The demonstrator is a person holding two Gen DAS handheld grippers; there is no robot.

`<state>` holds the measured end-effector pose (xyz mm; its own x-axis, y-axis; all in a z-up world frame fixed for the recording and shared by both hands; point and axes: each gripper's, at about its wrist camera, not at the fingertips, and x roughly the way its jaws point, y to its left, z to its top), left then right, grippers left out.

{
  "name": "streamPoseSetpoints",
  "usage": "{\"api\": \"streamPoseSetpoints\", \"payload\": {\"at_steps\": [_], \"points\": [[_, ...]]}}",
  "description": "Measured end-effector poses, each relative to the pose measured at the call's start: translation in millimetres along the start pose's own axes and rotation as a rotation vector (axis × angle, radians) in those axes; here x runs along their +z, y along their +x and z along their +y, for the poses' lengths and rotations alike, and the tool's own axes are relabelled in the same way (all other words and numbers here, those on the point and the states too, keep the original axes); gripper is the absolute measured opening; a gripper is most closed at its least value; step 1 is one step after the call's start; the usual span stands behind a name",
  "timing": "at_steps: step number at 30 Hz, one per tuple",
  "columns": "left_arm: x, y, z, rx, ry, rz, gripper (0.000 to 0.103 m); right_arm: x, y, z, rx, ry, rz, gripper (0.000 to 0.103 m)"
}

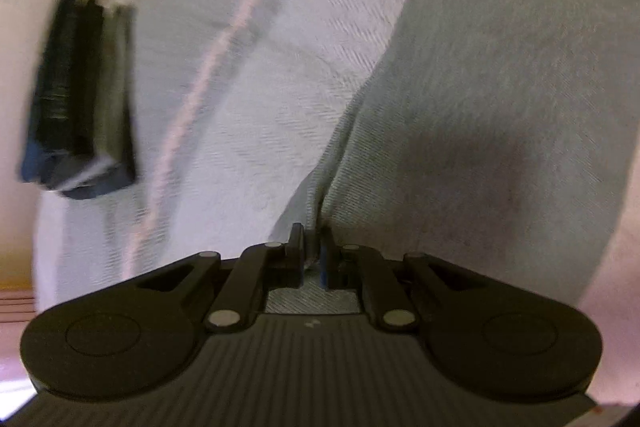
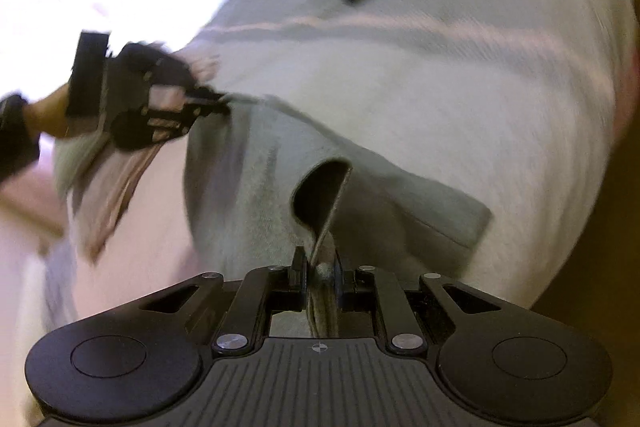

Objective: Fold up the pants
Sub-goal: 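Fold the held skirt edge over with both grippers and release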

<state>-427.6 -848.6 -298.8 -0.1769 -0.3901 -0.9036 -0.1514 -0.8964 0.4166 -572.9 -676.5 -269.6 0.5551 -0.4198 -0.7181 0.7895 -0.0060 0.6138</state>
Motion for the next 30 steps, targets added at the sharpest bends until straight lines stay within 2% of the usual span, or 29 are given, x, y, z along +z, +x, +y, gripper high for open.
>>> {"api": "streamPoseSetpoints", "payload": {"at_steps": [3,5,6,8,10,12,16,18,20,23,27,30], "points": [[3,20,2,-0.023,-0.01,0.007,0.01,9,11,-28,0.013,0.088,0.037,0.009],[-1,14,6,-0.013,-0.057,-0.024,0.017,14,12,-38,0.03,0.112,0.052,0.009],[-6,6,13,-0.013,-0.11,-0.039,0.023,16,11,-40,0.034,0.116,0.056,0.009],[-19,-6,28,-0.019,-0.236,-0.057,0.026,19,10,-43,0.038,0.128,0.06,0.009],[-40,-15,45,-0.042,-0.419,-0.069,0.027,18,10,-46,0.037,0.145,0.06,0.009],[-56,-10,57,-0.078,-0.575,-0.054,0.027,19,10,-48,0.031,0.16,0.056,0.009],[-75,11,69,-0.158,-0.776,-0.057,0.027,7,11,-50,0.017,0.194,0.042,0.009],[-78,18,72,-0.207,-0.848,-0.07,0.01,5,9,-49,0.005,0.191,0.04,0.009],[-79,11,74,-0.218,-0.881,-0.108,0.008,3,1,-45,-0.006,0.181,0.037,0.009],[-78,3,75,-0.209,-0.865,-0.132,0.008,1,-8,-38,-0.01,0.164,0.024,0.008],[-76,37,76,-0.203,-0.869,-0.091,0.009,-5,5,-52,-0.042,0.223,0.013,0.008],[-78,62,73,-0.2,-0.86,-0.058,0.014,-6,15,-65,-0.044,0.247,0.009,0.008]]}}
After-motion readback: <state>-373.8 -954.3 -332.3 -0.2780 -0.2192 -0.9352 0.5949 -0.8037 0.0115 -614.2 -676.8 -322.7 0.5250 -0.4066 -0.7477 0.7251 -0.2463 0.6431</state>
